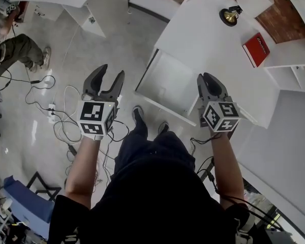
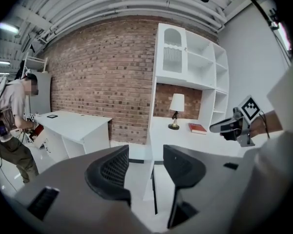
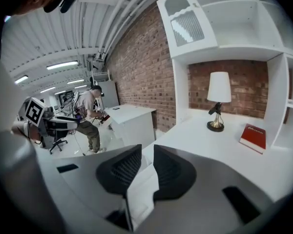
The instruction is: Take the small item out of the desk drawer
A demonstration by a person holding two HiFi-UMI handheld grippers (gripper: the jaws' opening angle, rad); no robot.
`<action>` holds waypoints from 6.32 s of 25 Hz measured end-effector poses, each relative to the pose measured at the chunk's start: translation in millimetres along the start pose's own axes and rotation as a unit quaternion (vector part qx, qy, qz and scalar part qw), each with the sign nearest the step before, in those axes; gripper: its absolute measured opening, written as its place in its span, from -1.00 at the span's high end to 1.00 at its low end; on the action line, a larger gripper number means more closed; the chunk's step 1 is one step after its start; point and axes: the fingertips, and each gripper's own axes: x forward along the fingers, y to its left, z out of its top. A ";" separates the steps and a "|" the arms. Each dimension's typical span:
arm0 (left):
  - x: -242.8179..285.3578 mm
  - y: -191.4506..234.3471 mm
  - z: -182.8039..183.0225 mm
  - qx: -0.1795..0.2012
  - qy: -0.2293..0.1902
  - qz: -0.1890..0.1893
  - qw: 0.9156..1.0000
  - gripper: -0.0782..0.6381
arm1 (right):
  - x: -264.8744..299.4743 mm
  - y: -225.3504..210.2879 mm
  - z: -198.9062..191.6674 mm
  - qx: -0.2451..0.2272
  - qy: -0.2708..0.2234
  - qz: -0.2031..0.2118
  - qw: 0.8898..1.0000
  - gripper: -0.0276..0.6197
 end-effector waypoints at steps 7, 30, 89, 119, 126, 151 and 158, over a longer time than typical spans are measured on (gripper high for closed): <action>26.0 -2.8 -52.9 -0.025 0.058 -0.020 0.998 0.18 | 60.1 14.2 -72.4 0.065 0.119 0.080 0.988 0.64; 60.4 -4.2 -140.0 -0.083 0.164 0.029 0.983 0.18 | 187.7 9.6 -329.4 0.254 0.418 0.128 0.863 0.41; 96.7 -41.3 66.2 0.001 -0.014 -0.058 0.998 0.18 | -17.5 -128.8 -56.9 0.166 0.021 -0.102 0.981 0.54; 133.6 -78.7 163.9 0.026 -0.088 -0.076 0.993 0.18 | -63.2 -205.0 50.4 0.148 -0.091 -0.161 0.971 0.54; 173.8 -83.1 150.2 0.023 -0.055 -0.054 0.997 0.18 | -6.3 -247.7 31.9 0.151 -0.038 -0.127 0.980 0.54; 252.7 -60.0 71.8 -0.021 0.047 0.034 0.998 0.18 | 167.1 -294.6 -56.5 0.126 0.124 -0.045 0.983 0.52; 259.7 -59.4 58.1 -0.030 0.058 0.039 0.997 0.18 | 180.4 -294.5 -51.9 0.131 0.111 -0.034 0.985 0.37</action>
